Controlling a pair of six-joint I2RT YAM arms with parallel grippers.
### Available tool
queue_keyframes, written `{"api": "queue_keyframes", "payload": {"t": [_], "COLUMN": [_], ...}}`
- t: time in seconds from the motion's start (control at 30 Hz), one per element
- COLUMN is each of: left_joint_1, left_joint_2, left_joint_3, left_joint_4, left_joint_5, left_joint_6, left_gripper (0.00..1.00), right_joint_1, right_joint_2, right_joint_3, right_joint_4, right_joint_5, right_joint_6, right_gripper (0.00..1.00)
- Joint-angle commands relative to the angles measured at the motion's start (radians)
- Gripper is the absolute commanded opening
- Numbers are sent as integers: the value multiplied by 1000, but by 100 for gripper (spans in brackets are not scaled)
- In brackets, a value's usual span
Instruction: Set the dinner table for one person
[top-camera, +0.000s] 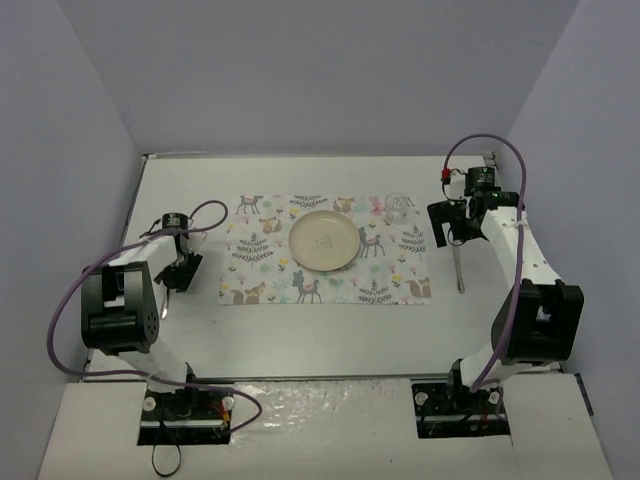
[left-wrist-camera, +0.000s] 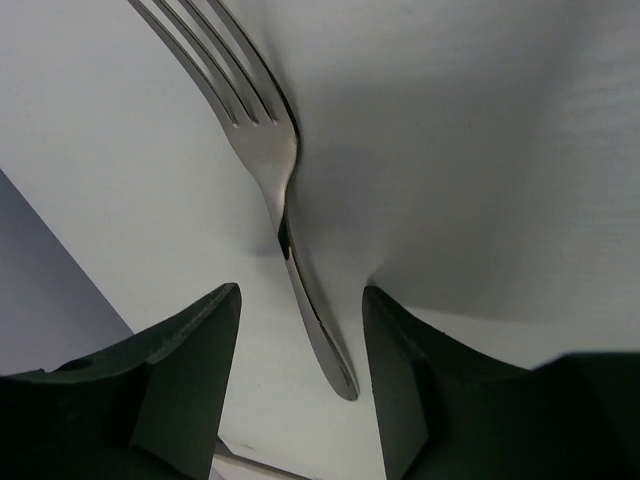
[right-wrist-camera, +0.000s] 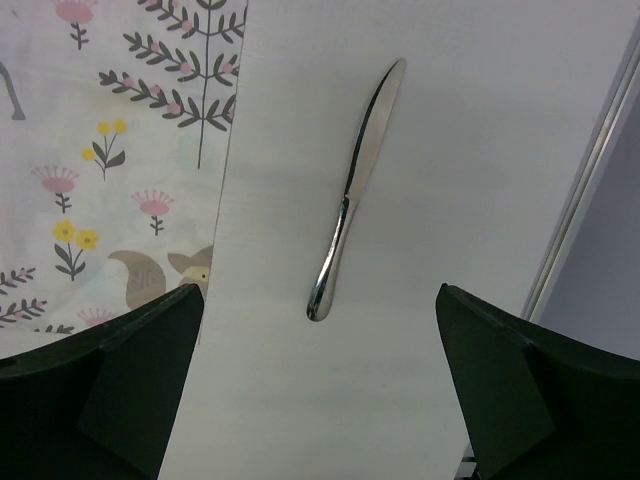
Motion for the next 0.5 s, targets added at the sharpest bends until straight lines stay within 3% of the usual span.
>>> {"api": "queue_keyframes", "payload": {"t": [0.0, 0.13, 0.17, 0.2, 0.23, 0.47], "left_joint_1": [2, 4, 3, 3, 1, -30], "left_joint_2": [82, 167, 172, 188, 190, 14], "left_joint_3": [62, 97, 99, 108, 113, 211], "left_joint_4": [-52, -68, -70, -80, -83, -178], "left_joint_5": [-21, 7, 17, 26, 35, 131], "left_joint_6": [-47, -66, -66, -69, -70, -58], "left_gripper": [45, 39, 30, 10, 0, 0], "right_joint_1": [-22, -28, -29, -31, -31, -37], "right_joint_2": [-149, -199, -206, -214, -219, -236], "right_joint_3": [17, 9, 8, 6, 3, -43], "right_joint_4": [90, 107, 108, 113, 116, 145], "right_joint_5": [-6, -4, -7, -12, -14, -14], "right_joint_6": [-4, -1, -1, -1, -1, -3], "right_gripper": [100, 100, 100, 100, 100, 100]}}
